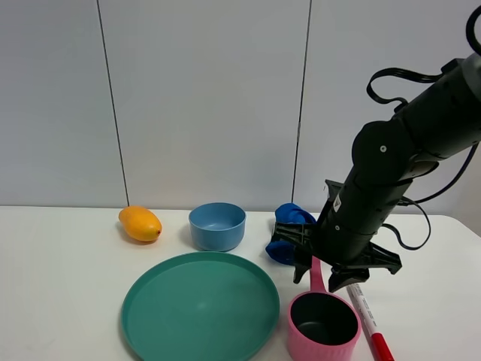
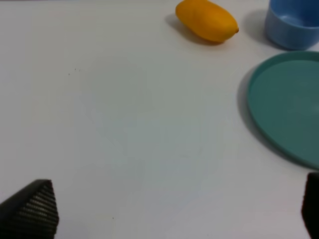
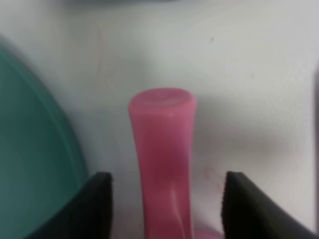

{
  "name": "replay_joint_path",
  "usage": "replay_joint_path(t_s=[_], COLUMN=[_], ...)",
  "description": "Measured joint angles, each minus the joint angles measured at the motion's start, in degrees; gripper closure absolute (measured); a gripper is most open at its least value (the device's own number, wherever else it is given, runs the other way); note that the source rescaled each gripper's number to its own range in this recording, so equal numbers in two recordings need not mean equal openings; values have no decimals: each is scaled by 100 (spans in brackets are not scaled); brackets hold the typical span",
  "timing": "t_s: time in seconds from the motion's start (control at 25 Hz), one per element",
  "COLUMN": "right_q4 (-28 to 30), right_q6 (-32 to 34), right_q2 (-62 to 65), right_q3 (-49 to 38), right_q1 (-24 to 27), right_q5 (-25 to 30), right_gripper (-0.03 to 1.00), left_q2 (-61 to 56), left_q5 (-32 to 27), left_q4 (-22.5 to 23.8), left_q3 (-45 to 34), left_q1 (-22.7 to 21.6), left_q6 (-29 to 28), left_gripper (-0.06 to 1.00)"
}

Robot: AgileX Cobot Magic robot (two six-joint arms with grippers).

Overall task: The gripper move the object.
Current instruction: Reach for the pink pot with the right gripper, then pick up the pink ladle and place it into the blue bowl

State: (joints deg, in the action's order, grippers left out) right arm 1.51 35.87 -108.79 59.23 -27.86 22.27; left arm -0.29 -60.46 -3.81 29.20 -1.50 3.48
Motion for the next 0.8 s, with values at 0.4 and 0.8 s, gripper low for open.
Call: replay_joint_path(t_s=[0.4,0.8], right_q4=[-93,-93], right_q6=[8,-178], right_q2=[0,143], right_q3=[0,0], right_q1=[0,0], right_q5=[171,470], right_gripper=[97,97], left_q2=[0,0], left_q5=[0,0], left_q4=[0,0], left_q3=[0,0], left_q1=[0,0], left_q6=[0,0], left_gripper=[-6,-6])
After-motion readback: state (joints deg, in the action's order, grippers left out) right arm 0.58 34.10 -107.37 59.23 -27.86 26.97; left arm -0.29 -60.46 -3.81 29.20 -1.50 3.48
